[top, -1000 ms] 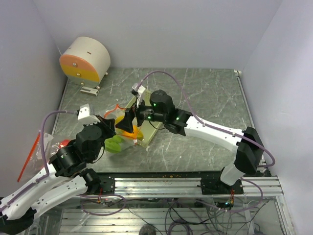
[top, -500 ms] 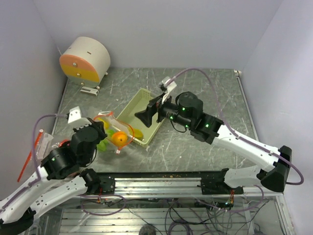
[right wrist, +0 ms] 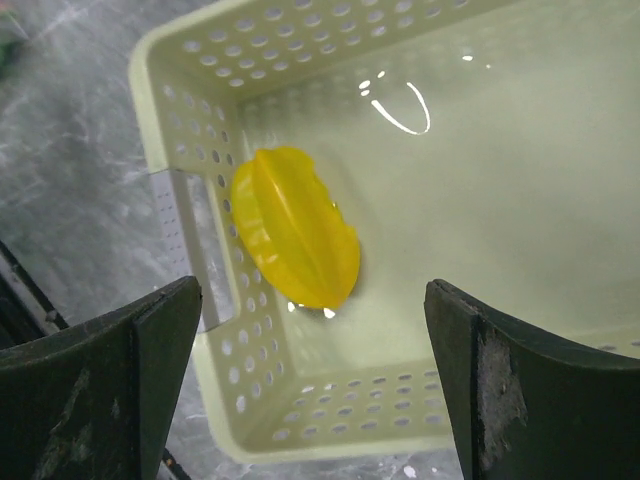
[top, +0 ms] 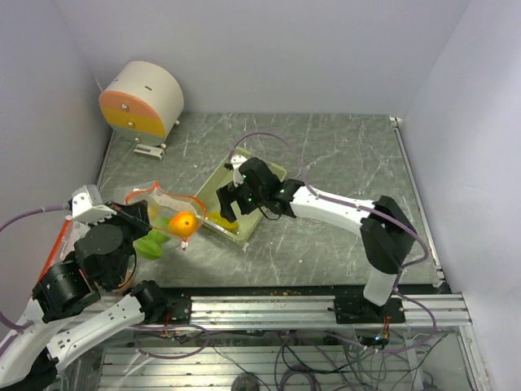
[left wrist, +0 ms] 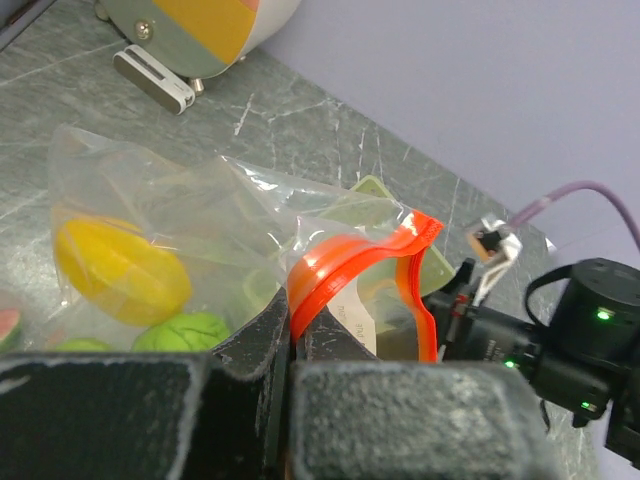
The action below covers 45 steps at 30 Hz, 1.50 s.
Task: Place the food in the zip-top bag and seal the zipper
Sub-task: Place the fake fruit in the zipper food storage bag, then pick up the fake fruit from the bin.
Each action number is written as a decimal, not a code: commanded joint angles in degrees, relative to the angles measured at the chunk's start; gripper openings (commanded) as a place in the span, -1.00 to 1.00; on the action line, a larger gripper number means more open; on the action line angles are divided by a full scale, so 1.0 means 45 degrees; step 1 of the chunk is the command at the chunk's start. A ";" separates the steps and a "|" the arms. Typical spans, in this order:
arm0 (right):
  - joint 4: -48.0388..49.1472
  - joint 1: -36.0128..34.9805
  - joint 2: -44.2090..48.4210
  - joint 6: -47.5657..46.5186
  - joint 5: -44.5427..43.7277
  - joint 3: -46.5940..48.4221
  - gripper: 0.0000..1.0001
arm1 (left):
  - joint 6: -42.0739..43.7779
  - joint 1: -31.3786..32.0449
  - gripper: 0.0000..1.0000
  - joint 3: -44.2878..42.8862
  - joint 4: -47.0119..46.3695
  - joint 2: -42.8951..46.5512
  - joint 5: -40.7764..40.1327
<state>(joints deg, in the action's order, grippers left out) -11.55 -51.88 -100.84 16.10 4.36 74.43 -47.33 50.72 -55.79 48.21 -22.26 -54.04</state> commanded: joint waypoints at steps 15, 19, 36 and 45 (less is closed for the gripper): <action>0.1104 -0.0152 -0.4221 -0.0660 -0.0042 0.1764 0.82 | 0.0012 -0.0062 -0.86 0.0309 -0.0059 0.0455 0.0178; 0.1044 -0.0378 -0.4738 -0.0782 -0.0657 0.1926 0.75 | -0.0009 -0.0065 -0.86 0.0337 -0.0019 0.0432 0.0182; 0.1014 -0.0506 -0.3797 -0.0690 -0.1626 0.1463 -0.43 | -0.0222 -0.0062 -0.86 0.0397 0.0051 0.0324 0.0227; 0.1480 -0.0328 0.0356 -0.0726 -0.1765 0.0458 -0.47 | -0.0215 -0.0061 -0.86 0.0610 -0.0319 0.0171 0.0431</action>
<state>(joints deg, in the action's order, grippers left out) -8.03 -53.91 -109.65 12.84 -4.47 78.39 -48.03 50.72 -53.43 49.30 -20.86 -52.82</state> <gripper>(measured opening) 0.574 0.075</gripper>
